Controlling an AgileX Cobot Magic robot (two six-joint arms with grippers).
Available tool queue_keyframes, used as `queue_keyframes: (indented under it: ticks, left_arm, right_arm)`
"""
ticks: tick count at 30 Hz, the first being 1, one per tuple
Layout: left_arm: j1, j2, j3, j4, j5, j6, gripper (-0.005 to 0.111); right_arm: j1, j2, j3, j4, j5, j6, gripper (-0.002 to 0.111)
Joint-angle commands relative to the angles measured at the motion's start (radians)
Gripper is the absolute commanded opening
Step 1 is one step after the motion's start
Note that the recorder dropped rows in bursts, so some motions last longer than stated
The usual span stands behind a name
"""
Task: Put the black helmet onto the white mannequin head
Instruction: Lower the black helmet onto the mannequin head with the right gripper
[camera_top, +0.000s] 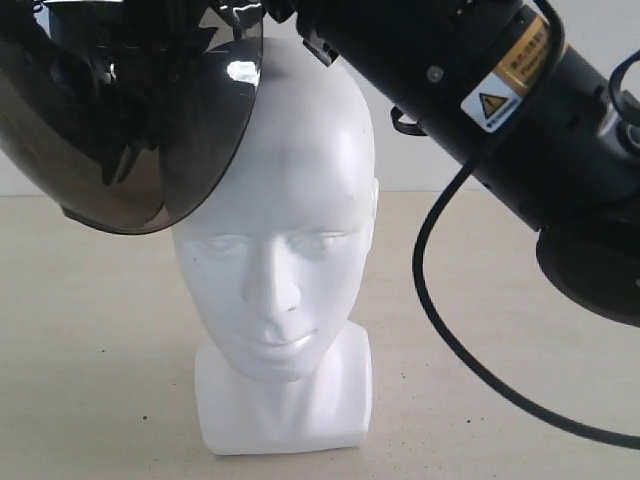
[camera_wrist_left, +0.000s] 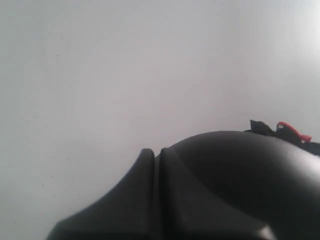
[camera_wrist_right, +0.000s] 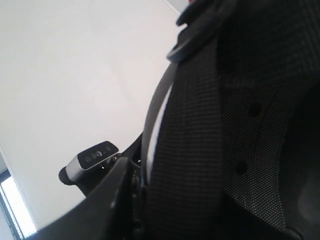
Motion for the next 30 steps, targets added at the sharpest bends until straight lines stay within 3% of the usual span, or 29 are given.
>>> queue_keyframes:
  ticks: [1,8,14,30]
  left_arm:
    - [-0.003,0.024,-0.021,-0.001,-0.025,-0.032,0.005]
    - [-0.003,0.106,-0.048,0.013,-0.137,-0.138,0.005]
    - [-0.003,0.149,-0.05,0.171,-0.139,-0.248,0.005]
    - [-0.003,0.164,-0.05,0.26,-0.2,-0.311,0.005]
  right_arm:
    - [-0.005,-0.043,0.024,0.022,-0.033,-0.028,0.0]
    - [-0.005,-0.108,0.104,0.032,-0.033,-0.092,0.0]
    - [-0.005,-0.12,0.155,0.046,-0.033,-0.12,0.0]
    - [-0.005,-0.123,0.198,0.075,-0.033,-0.158,0.0]
